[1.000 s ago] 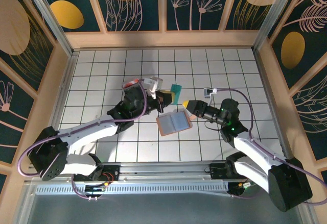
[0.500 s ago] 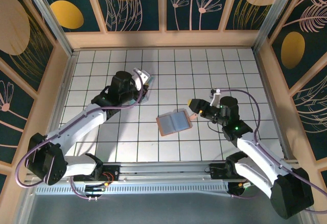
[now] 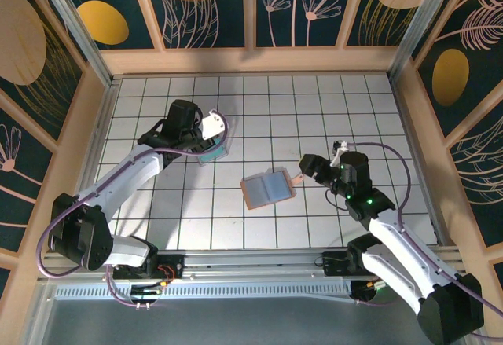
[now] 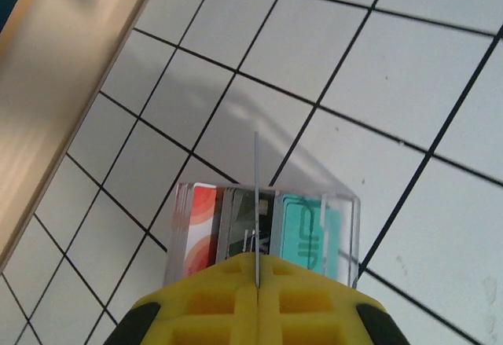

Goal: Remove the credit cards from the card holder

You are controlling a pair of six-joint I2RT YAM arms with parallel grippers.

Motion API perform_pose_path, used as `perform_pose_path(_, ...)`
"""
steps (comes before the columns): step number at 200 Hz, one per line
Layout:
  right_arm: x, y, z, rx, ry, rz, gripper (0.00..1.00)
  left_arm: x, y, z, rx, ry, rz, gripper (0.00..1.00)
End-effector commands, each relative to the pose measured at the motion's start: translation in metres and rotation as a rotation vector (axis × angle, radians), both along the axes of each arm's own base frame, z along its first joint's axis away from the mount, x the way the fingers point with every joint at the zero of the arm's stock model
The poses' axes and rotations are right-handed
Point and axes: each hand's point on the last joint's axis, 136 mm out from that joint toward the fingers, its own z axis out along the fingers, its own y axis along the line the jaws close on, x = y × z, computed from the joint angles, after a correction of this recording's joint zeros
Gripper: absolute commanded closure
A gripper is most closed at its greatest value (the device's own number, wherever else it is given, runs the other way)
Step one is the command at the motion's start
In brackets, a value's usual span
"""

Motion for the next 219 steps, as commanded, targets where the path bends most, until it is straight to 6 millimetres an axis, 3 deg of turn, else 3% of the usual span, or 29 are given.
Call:
perform_pose_path(1,0.003,-0.009,0.005,-0.019,-0.005,-0.052,0.35,-0.01,0.008,-0.02,0.079,0.032,-0.099,1.0)
perform_pose_path(86,0.005,-0.015,0.008,-0.03,0.014,-0.092,0.37,-0.005,0.012,-0.057,0.062,0.212,-0.225,1.0)
perform_pose_path(125,0.006,-0.014,0.008,-0.017,0.015,-0.096,0.37,-0.012,0.013,-0.065,0.05,0.237,-0.254,1.0)
perform_pose_path(219,0.005,-0.01,0.002,-0.002,0.041,-0.083,0.38,0.003,0.011,-0.07,0.003,0.247,-0.241,1.0)
